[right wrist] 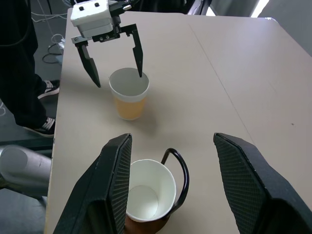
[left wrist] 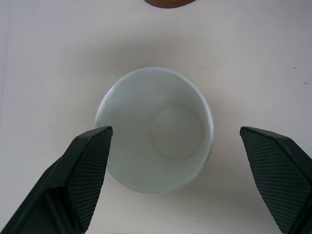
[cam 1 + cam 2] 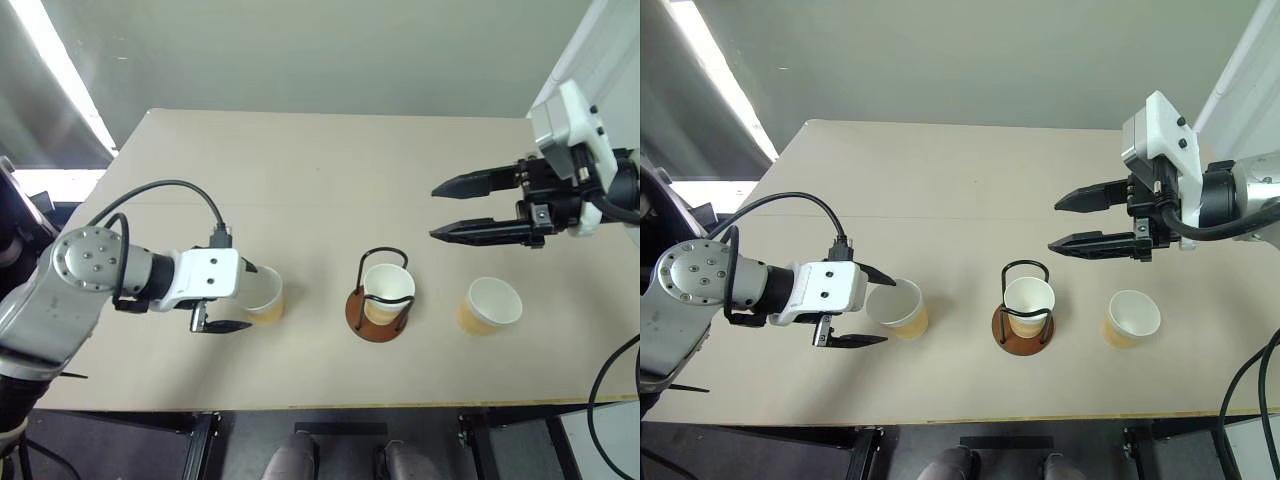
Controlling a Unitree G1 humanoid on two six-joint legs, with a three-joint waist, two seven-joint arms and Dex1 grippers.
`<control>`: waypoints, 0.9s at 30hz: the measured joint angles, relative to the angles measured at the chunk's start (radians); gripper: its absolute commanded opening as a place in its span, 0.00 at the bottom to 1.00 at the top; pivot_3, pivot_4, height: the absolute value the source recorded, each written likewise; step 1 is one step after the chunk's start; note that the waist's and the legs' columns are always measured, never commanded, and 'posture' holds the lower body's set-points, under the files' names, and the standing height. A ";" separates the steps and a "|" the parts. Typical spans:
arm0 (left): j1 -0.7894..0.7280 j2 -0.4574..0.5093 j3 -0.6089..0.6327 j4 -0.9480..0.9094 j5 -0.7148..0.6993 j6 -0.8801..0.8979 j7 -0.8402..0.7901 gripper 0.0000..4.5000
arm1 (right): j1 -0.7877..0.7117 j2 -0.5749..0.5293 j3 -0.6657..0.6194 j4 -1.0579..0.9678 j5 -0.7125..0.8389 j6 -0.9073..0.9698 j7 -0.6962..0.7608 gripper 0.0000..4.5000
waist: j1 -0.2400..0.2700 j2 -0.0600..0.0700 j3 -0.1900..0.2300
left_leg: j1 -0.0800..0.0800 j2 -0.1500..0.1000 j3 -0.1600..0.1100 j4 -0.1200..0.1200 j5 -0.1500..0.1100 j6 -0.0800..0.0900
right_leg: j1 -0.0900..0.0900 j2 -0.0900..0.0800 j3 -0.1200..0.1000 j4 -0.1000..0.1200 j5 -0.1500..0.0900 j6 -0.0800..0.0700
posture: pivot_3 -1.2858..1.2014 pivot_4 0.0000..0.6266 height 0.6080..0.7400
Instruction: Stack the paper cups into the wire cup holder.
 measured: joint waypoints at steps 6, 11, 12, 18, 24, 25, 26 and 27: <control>-0.008 -0.015 -0.029 -0.001 0.001 0.007 -0.014 1.00 | 0.002 0.000 0.000 -0.001 -0.001 0.000 -0.001 0.59 | 0.000 0.000 0.000 | 0.000 0.000 0.000 0.000 0.000 0.000 | 0.000 0.000 0.000 0.000 0.000 0.000 | 0.52 0.24 1.00; -0.035 -0.035 -0.067 0.015 0.032 0.002 -0.015 1.00 | 0.006 0.000 0.000 -0.004 -0.001 -0.002 -0.002 0.59 | -0.001 0.000 0.000 | 0.000 0.000 0.000 0.000 0.000 0.000 | 0.000 0.000 0.000 0.000 0.000 0.000 | 0.52 0.24 1.00; -0.040 -0.039 -0.076 0.026 0.044 -0.003 -0.015 1.00 | 0.009 0.000 0.000 -0.004 -0.001 -0.002 -0.003 0.59 | -0.001 0.000 0.000 | 0.000 0.000 0.000 0.000 0.000 0.000 | 0.000 0.000 0.000 0.000 0.000 0.000 | 0.52 0.24 1.00; -0.077 -0.080 -0.113 0.085 0.094 -0.030 -0.012 0.87 | 0.018 0.000 -0.001 -0.009 -0.001 -0.003 -0.017 0.60 | -0.001 0.000 0.000 | 0.000 0.000 0.000 0.001 0.000 0.000 | 0.000 0.000 0.000 0.001 0.000 0.000 | 0.52 0.24 1.00; -0.082 -0.089 -0.115 0.089 0.095 -0.038 -0.033 0.37 | 0.029 0.000 -0.001 -0.010 -0.001 -0.003 -0.028 0.60 | -0.002 0.000 0.000 | 0.000 0.000 0.000 0.001 0.000 0.000 | 0.000 0.000 0.000 0.001 0.000 0.000 | 0.52 0.24 1.00; -0.085 -0.091 -0.116 0.090 0.093 -0.039 -0.040 0.30 | 0.029 0.000 -0.001 -0.010 -0.001 -0.003 -0.032 0.60 | -0.001 0.000 0.000 | 0.000 0.000 0.000 0.001 0.000 0.000 | 0.000 0.000 0.000 0.001 0.000 0.000 | 0.52 0.24 1.00; -0.090 -0.094 -0.117 0.090 0.092 -0.039 -0.043 0.22 | 0.029 0.000 -0.001 -0.010 -0.001 -0.003 -0.035 0.60 | -0.001 0.000 0.000 | 0.000 0.000 0.000 0.001 0.000 0.000 | 0.000 0.000 0.000 0.001 0.000 0.000 | 0.52 0.24 1.00; -0.093 -0.099 -0.117 0.090 0.091 -0.039 -0.047 0.13 | 0.029 0.000 -0.001 -0.010 -0.001 -0.003 -0.039 0.60 | -0.001 0.000 0.000 | 0.000 0.000 0.000 0.001 0.000 0.000 | 0.000 0.000 0.000 0.001 0.000 0.000 | 0.52 0.24 1.00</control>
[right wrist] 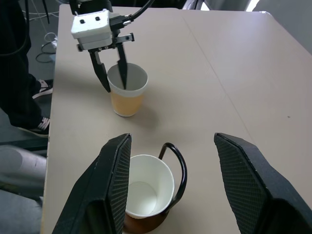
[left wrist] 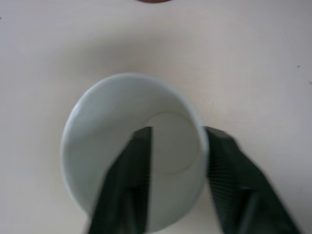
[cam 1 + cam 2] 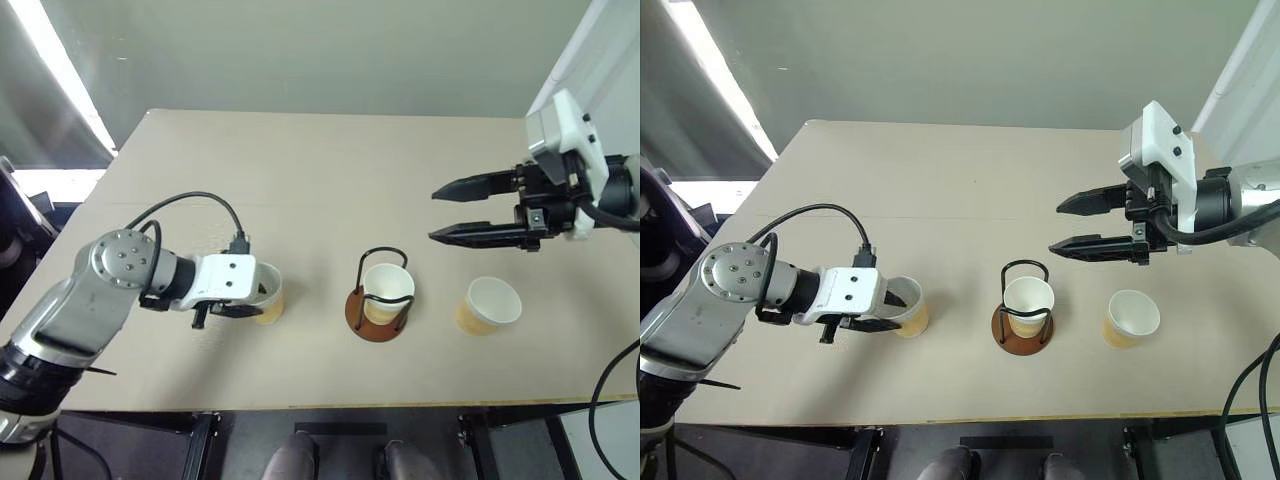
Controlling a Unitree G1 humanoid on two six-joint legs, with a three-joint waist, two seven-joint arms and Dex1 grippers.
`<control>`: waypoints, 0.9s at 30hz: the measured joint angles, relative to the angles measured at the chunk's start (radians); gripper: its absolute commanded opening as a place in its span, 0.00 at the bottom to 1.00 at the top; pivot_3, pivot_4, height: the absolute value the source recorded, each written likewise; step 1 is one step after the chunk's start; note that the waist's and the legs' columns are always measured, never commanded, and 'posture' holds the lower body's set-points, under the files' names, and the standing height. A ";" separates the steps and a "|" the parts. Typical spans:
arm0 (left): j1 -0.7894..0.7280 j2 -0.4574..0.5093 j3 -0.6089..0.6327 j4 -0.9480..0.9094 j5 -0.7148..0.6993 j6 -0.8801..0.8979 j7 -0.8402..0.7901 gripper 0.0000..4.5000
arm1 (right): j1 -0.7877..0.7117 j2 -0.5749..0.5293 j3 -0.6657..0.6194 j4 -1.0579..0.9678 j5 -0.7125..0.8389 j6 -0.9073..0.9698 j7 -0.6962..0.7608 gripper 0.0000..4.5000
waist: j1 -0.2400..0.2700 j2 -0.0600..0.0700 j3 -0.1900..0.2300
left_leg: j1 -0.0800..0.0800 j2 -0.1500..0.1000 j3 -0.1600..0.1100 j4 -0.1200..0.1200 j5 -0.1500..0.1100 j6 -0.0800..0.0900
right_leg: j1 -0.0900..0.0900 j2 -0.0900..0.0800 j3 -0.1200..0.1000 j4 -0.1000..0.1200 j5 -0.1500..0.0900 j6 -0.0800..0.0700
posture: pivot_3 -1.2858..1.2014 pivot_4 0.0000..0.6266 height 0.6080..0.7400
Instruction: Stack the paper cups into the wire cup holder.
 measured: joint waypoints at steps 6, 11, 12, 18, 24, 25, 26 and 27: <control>-0.022 -0.014 -0.005 0.008 -0.014 -0.002 -0.042 0.00 | 0.006 0.020 -0.021 0.008 0.003 -0.016 -0.013 0.60 | 0.000 0.000 0.000 | 0.000 0.000 0.000 0.000 0.000 0.000 | 0.000 0.000 0.000 0.000 0.000 0.000 | 0.52 0.24 1.00; -0.066 -0.026 -0.004 0.025 -0.033 -0.005 -0.066 0.00 | 0.057 0.037 -0.031 0.019 0.009 -0.051 -0.012 0.60 | 0.000 0.000 0.000 | 0.000 0.000 0.000 0.001 0.000 0.000 | 0.000 0.000 0.000 0.000 0.000 0.000 | 0.52 0.24 1.00; -0.079 -0.030 -0.004 0.028 -0.043 -0.002 -0.072 0.00 | 0.066 0.039 -0.032 0.021 0.008 -0.061 -0.011 0.60 | 0.000 0.000 0.000 | 0.000 0.000 0.000 0.001 0.000 0.000 | 0.000 0.000 0.000 0.000 0.000 0.000 | 0.52 0.24 1.00; -0.231 -0.092 0.013 0.034 -0.167 0.089 -0.102 0.00 | 0.135 0.031 -0.054 0.038 -0.004 -0.119 0.013 0.60 | 0.005 -0.001 0.000 | -0.002 0.000 0.000 0.002 0.000 0.001 | 0.000 0.000 -0.001 0.000 0.000 0.000 | 0.52 0.24 1.00; -0.379 -0.123 0.061 0.031 -0.331 0.215 -0.135 0.00 | 0.208 -0.009 -0.061 0.047 -0.010 -0.138 0.060 0.60 | 0.003 0.000 0.000 | -0.001 0.001 0.001 0.001 0.000 0.001 | 0.000 0.000 -0.001 0.000 0.000 0.001 | 0.52 0.24 1.00; -0.394 -0.127 0.061 0.031 -0.344 0.223 -0.143 0.00 | 0.223 -0.015 -0.061 0.046 -0.010 -0.140 0.065 0.60 | 0.003 0.000 0.000 | -0.001 0.001 0.001 0.001 0.000 0.001 | 0.000 0.000 -0.001 0.000 0.000 0.001 | 0.52 0.24 1.00; -0.407 -0.130 0.061 0.032 -0.359 0.231 -0.147 0.00 | 0.238 -0.023 -0.062 0.043 -0.010 -0.141 0.069 0.60 | 0.003 0.000 0.000 | -0.001 0.001 0.001 0.001 0.000 0.001 | 0.000 0.000 -0.001 0.000 0.000 0.001 | 0.52 0.24 1.00; -0.423 -0.135 0.061 0.035 -0.370 0.241 -0.151 0.00 | 0.255 -0.032 -0.064 0.038 -0.012 -0.144 0.073 0.60 | 0.003 0.000 0.000 | -0.001 0.001 0.001 0.001 0.001 0.001 | 0.000 0.000 -0.001 0.000 0.001 0.001 | 0.52 0.24 1.00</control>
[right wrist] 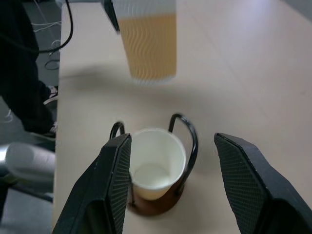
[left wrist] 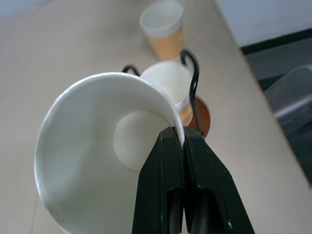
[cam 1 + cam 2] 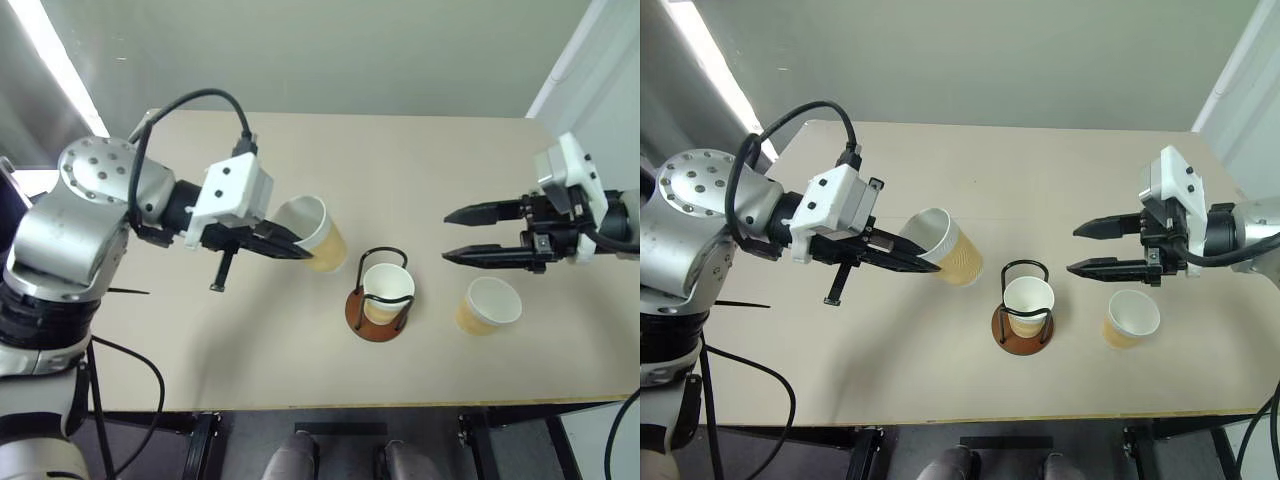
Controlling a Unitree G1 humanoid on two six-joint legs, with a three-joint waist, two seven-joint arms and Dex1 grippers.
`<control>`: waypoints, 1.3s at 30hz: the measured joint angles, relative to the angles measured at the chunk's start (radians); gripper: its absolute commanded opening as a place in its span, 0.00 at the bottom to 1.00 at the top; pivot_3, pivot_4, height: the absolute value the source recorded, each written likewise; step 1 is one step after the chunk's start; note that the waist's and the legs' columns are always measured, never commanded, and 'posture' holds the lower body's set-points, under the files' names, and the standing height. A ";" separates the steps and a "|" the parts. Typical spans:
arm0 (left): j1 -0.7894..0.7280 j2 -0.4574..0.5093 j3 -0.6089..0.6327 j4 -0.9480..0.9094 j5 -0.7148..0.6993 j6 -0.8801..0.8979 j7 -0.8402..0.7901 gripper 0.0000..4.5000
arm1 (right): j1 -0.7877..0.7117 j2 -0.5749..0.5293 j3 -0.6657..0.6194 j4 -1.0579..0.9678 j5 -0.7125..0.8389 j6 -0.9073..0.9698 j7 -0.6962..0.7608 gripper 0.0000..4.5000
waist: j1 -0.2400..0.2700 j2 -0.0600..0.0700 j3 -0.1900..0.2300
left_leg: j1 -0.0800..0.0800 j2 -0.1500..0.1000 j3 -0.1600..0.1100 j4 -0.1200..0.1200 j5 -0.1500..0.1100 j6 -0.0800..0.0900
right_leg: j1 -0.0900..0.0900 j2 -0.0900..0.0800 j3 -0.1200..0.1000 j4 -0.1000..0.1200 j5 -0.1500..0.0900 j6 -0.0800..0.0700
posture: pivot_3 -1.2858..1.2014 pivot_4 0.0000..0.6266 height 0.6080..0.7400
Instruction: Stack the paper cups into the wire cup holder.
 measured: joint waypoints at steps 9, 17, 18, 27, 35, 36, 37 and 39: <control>-0.129 -0.055 -0.030 0.103 -0.033 0.020 -0.060 0.00 | 0.101 -0.030 -0.057 -0.074 0.023 0.015 -0.004 0.60 | 0.001 0.000 0.000 | 0.000 0.000 0.000 0.001 0.001 0.002 | 0.002 0.000 0.000 -0.002 0.001 0.002 | 0.52 0.24 1.00; -0.195 -0.141 -0.115 0.177 -0.001 -0.042 -0.105 0.00 | 0.164 -0.084 -0.193 -0.114 0.062 0.051 -0.017 0.60 | 0.004 0.000 0.000 | -0.001 0.000 0.000 0.001 0.001 0.002 | 0.002 0.000 0.000 -0.003 0.002 0.003 | 0.52 0.24 1.00; -0.201 -0.156 -0.130 0.188 0.005 -0.056 -0.106 0.00 | 0.169 -0.089 -0.209 -0.118 0.070 0.060 -0.022 0.60 | 0.005 0.000 0.000 | -0.001 0.000 0.000 0.001 0.001 0.002 | 0.002 0.000 0.000 -0.003 0.002 0.003 | 0.52 0.24 1.00; -0.252 -0.209 -0.264 0.278 0.036 -0.227 -0.109 0.00 | 0.175 -0.128 -0.357 -0.157 0.139 0.122 -0.086 0.60 | 0.006 0.000 0.000 | -0.001 0.000 0.000 0.001 0.001 0.003 | 0.002 0.000 0.001 -0.004 0.002 0.005 | 0.52 0.24 1.00; -0.262 -0.256 -0.361 0.378 0.096 -0.385 -0.111 0.00 | 0.181 -0.146 -0.392 -0.153 0.143 0.125 -0.104 0.60 | 0.010 0.000 0.000 | -0.003 0.000 0.000 0.002 0.000 0.004 | 0.001 0.000 0.000 -0.004 0.002 0.006 | 0.52 0.24 1.00; -0.264 -0.266 -0.363 0.388 0.098 -0.397 -0.111 0.00 | 0.181 -0.146 -0.392 -0.153 0.143 0.125 -0.104 0.60 | 0.010 0.000 0.000 | -0.004 0.000 0.000 0.003 0.000 0.004 | 0.001 0.000 0.000 -0.004 0.002 0.006 | 0.52 0.24 1.00; -0.271 -0.274 -0.370 0.397 0.099 -0.405 -0.111 0.00 | 0.181 -0.147 -0.392 -0.152 0.143 0.125 -0.105 0.60 | 0.011 0.000 0.000 | -0.004 0.000 0.000 0.003 0.000 0.004 | 0.000 0.000 0.000 -0.004 0.002 0.006 | 0.52 0.24 1.00; -0.286 -0.287 -0.374 0.401 0.099 -0.415 -0.111 0.00 | 0.181 -0.149 -0.392 -0.151 0.143 0.125 -0.106 0.60 | 0.012 0.000 0.000 | -0.006 -0.001 0.000 0.004 0.000 0.004 | -0.001 0.000 0.000 -0.004 0.002 0.007 | 0.52 0.24 1.00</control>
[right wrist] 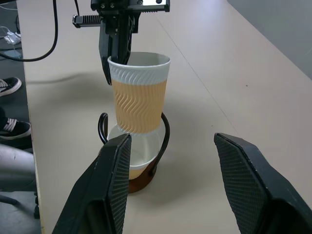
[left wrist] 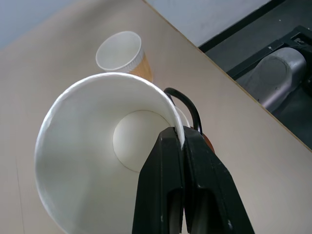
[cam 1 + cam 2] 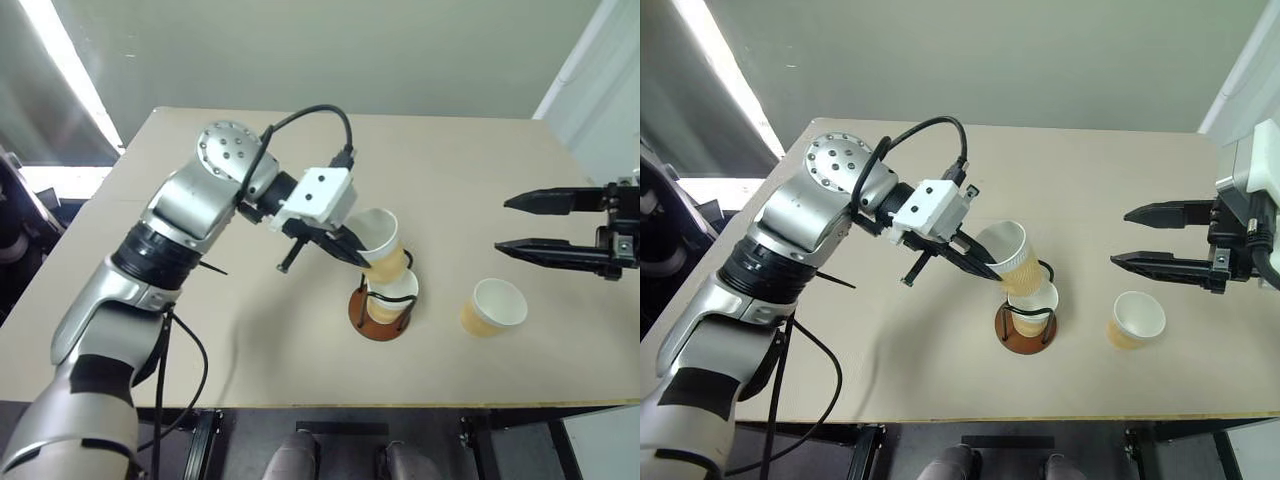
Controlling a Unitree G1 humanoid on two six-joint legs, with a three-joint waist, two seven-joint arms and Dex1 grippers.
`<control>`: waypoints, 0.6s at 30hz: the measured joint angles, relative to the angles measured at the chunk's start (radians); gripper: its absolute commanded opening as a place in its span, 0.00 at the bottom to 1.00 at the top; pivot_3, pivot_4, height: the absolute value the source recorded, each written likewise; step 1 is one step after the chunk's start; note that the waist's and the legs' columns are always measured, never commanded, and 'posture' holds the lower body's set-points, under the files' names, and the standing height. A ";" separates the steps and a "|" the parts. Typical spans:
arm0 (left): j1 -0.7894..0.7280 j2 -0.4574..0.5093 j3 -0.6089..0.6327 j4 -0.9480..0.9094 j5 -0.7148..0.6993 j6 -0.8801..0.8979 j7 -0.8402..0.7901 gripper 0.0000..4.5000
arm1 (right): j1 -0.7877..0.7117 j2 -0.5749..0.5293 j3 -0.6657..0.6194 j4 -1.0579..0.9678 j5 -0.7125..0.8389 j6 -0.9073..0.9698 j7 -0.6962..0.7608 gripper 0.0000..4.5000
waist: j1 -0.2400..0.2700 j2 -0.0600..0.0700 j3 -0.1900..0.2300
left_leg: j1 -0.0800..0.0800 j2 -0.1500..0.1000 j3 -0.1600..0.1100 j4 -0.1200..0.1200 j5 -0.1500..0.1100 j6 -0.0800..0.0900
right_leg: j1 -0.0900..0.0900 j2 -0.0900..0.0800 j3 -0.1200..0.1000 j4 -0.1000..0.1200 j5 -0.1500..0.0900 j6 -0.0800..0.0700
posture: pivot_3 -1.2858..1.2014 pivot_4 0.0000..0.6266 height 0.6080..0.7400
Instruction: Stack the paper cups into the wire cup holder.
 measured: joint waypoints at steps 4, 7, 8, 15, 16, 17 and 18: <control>-0.021 -0.033 -0.002 0.021 0.001 -0.006 0.000 0.00 | 0.000 -0.005 0.000 0.005 0.000 -0.002 -0.002 0.60 | 0.003 0.000 0.000 | -0.001 0.000 0.000 0.001 0.000 0.001 | 0.000 0.000 0.000 0.000 0.000 0.001 | 0.52 0.24 1.00; -0.023 -0.037 -0.013 0.025 0.004 -0.024 -0.001 0.00 | 0.000 -0.005 0.000 0.007 0.000 -0.002 -0.004 0.60 | 0.003 0.000 0.000 | -0.001 0.000 0.000 0.002 -0.001 0.001 | 0.000 0.000 0.000 0.000 0.000 0.001 | 0.52 0.24 1.00; -0.023 -0.038 -0.020 0.027 0.005 -0.028 -0.001 0.00 | 0.000 -0.006 0.000 0.008 0.000 -0.002 -0.004 0.60 | 0.003 0.000 0.000 | -0.001 0.000 0.000 0.002 0.000 0.001 | 0.000 0.000 0.000 0.000 0.000 0.001 | 0.52 0.24 1.00; -0.023 -0.050 -0.047 0.031 0.034 -0.065 -0.002 0.00 | 0.000 -0.009 0.000 0.008 0.000 -0.002 -0.005 0.60 | 0.004 0.000 0.000 | -0.001 0.000 0.000 0.003 -0.001 0.002 | 0.000 0.000 0.000 0.000 0.000 0.001 | 0.52 0.24 1.00; -0.023 -0.053 -0.048 0.031 0.038 -0.068 -0.002 0.00 | 0.000 -0.010 0.000 0.008 0.000 -0.002 -0.005 0.60 | 0.005 0.000 0.000 | -0.001 0.000 0.000 0.004 -0.001 0.002 | 0.000 0.000 0.000 0.000 0.000 0.001 | 0.52 0.24 1.00; -0.023 -0.057 -0.050 0.031 0.044 -0.071 -0.002 0.00 | 0.000 -0.010 0.000 0.008 0.000 -0.002 -0.005 0.60 | 0.005 0.000 0.000 | -0.001 0.000 0.000 0.004 -0.001 0.002 | 0.000 0.000 0.000 0.000 0.000 0.001 | 0.52 0.24 1.00; -0.023 -0.062 -0.053 0.031 0.049 -0.073 -0.002 0.00 | 0.000 -0.010 0.000 0.008 0.000 -0.002 -0.005 0.60 | 0.005 0.000 0.000 | -0.001 0.000 0.000 0.004 -0.001 0.002 | 0.000 0.000 0.000 0.000 0.000 0.001 | 0.52 0.24 1.00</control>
